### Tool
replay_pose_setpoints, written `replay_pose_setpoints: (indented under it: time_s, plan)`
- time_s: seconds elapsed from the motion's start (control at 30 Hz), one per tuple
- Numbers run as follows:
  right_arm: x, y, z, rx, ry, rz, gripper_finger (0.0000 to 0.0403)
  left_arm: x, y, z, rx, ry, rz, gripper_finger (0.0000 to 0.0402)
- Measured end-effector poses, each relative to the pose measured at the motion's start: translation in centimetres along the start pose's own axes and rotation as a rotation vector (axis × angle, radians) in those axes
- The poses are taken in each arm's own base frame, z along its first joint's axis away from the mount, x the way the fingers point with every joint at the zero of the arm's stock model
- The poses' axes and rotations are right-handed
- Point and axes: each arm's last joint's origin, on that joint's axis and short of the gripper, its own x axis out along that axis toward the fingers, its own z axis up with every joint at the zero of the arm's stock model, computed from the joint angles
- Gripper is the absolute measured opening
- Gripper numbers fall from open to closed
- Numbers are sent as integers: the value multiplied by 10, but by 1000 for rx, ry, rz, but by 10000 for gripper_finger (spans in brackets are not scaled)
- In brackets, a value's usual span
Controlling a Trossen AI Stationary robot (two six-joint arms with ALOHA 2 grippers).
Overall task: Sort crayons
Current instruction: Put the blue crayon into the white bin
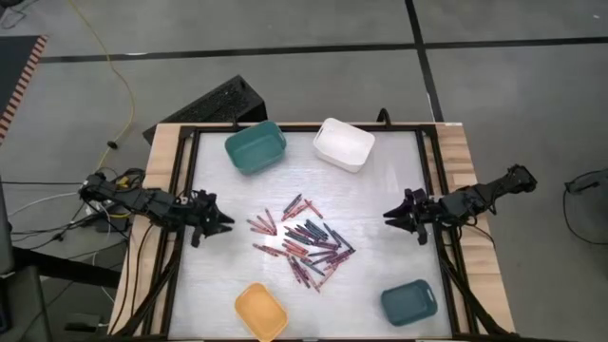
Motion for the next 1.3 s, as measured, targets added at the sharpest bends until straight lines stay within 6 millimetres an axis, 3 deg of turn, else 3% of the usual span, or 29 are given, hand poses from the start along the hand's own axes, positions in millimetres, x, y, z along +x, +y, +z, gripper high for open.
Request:
replay_pose_setpoints:
  time_s: [0.23, 0.67, 0.83, 1.17, 1.3]
  plan:
    - [0, -1, 2, 53, -41, -37, 140, -1, 7, 5, 18, -176, 250, 134]
    - [0, -2, 3, 5, -85, -106, 140, -5, 12, 12, -10, -384, 475, 134]
    - [-1, 1, 10, 23, -144, -70, 140, -5, 6, 19, -63, -444, 399, 134]
    - [-13, 19, 46, -56, -509, 84, 140, -11, -8, 38, -143, -591, 193, 134]
    - [-16, 20, 51, -61, -538, 91, 140, -12, -13, 42, -156, -610, 102, 136]
